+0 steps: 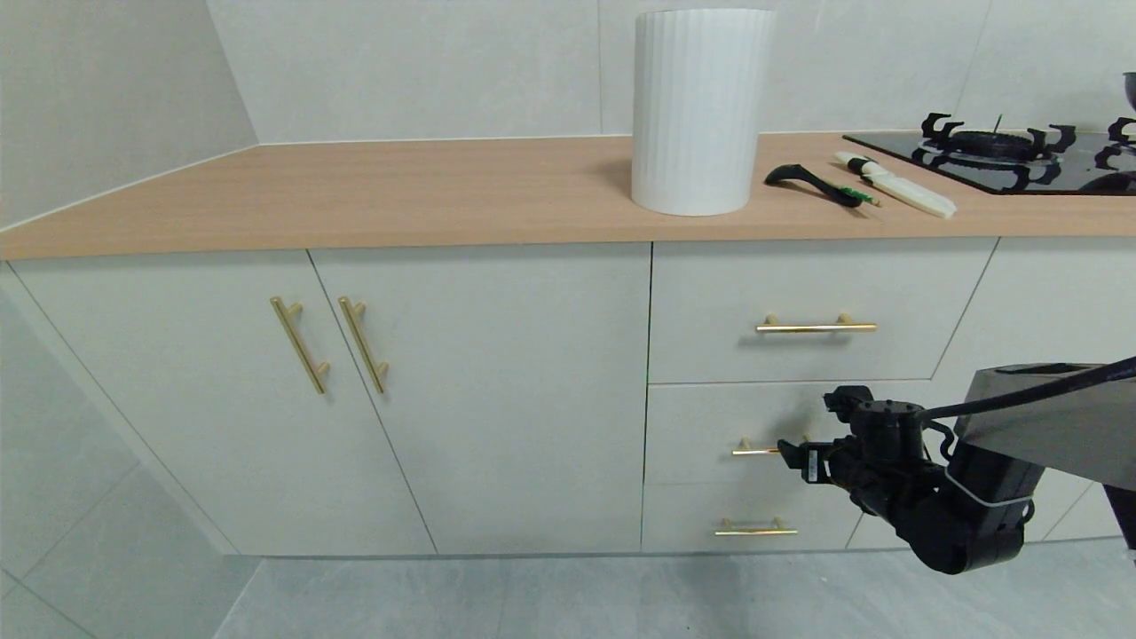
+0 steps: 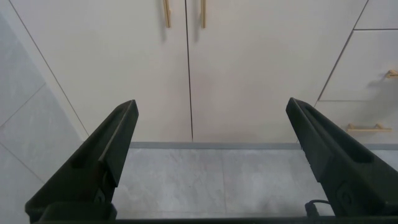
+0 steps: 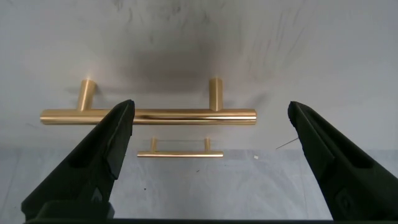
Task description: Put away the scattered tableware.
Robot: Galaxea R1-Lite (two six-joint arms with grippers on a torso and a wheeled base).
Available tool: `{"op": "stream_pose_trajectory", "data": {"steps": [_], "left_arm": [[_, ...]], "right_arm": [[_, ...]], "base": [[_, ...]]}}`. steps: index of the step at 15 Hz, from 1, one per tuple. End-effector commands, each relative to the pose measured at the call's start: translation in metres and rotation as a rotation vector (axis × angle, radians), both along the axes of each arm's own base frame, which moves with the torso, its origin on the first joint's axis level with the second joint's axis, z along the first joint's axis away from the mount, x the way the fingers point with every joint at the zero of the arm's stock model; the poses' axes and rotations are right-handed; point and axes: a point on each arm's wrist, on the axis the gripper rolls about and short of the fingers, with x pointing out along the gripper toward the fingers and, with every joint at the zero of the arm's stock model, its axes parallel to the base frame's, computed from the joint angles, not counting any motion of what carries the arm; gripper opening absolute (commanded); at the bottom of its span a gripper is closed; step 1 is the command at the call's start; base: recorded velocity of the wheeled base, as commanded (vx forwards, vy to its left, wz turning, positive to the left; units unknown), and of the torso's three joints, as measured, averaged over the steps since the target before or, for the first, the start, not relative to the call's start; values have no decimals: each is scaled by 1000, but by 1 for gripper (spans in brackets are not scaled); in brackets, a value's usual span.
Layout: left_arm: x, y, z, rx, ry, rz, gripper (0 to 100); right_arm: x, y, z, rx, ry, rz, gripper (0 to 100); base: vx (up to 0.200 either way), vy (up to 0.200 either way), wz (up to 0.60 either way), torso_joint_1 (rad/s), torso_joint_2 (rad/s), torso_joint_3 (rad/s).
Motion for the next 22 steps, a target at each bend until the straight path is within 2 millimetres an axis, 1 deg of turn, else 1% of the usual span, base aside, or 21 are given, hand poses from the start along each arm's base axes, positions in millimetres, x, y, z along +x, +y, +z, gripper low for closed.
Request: {"op": "stream_pose_trajectory", "data": {"steps": [1, 6, 7, 10, 19, 22], "left_arm": [[0, 0, 0, 0, 1, 1, 100], [0, 0, 0, 0, 1, 1, 100], [0, 0, 0, 0, 1, 1, 100], [0, 0, 0, 0, 1, 1, 100], [0, 0, 0, 0, 1, 1, 100], [0, 0, 0, 0, 1, 1, 100]], "right_arm": [[2, 1, -8, -3, 9, -1, 100], [4, 1, -15, -8, 18, -5, 100], [4, 1, -20, -12, 30, -4, 100], [4, 1, -25, -17, 42, -3, 100], [1, 0, -29, -23, 64, -2, 100], [-1, 0, -27, -24, 66, 0, 100]], "base": [[0, 0, 0, 0, 0, 0], [0, 0, 0, 0, 0, 0], [0, 0, 0, 0, 0, 0], [0, 0, 0, 0, 0, 0], [0, 0, 0, 0, 0, 0], [0, 0, 0, 0, 0, 0]]}}
